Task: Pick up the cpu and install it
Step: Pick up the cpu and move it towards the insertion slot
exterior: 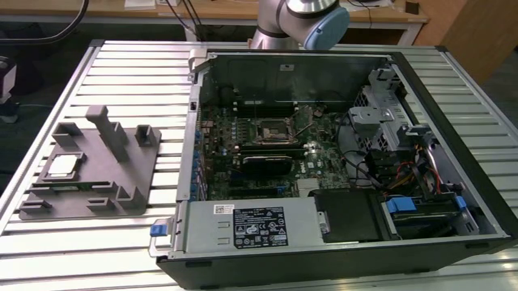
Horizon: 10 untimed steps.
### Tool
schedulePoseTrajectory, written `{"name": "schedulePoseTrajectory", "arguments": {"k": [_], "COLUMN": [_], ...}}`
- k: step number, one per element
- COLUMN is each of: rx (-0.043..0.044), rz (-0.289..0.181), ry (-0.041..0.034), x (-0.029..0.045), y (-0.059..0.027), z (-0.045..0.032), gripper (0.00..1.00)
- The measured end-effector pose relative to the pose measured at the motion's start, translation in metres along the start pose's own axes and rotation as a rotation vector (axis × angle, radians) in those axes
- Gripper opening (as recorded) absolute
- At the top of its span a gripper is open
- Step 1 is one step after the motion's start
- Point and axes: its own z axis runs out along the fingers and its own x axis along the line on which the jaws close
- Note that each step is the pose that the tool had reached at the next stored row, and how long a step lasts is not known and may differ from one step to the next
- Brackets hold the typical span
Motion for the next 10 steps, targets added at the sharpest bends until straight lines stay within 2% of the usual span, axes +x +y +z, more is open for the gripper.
{"name": "schedulePoseTrajectory", "arguments": {"k": [10], "rx": [0.0], "rz": [0.0], "ry": [0.0], "x": [0.0002], "y": [-0.0003], "z": [0.0066], "gripper": [0.11]}}
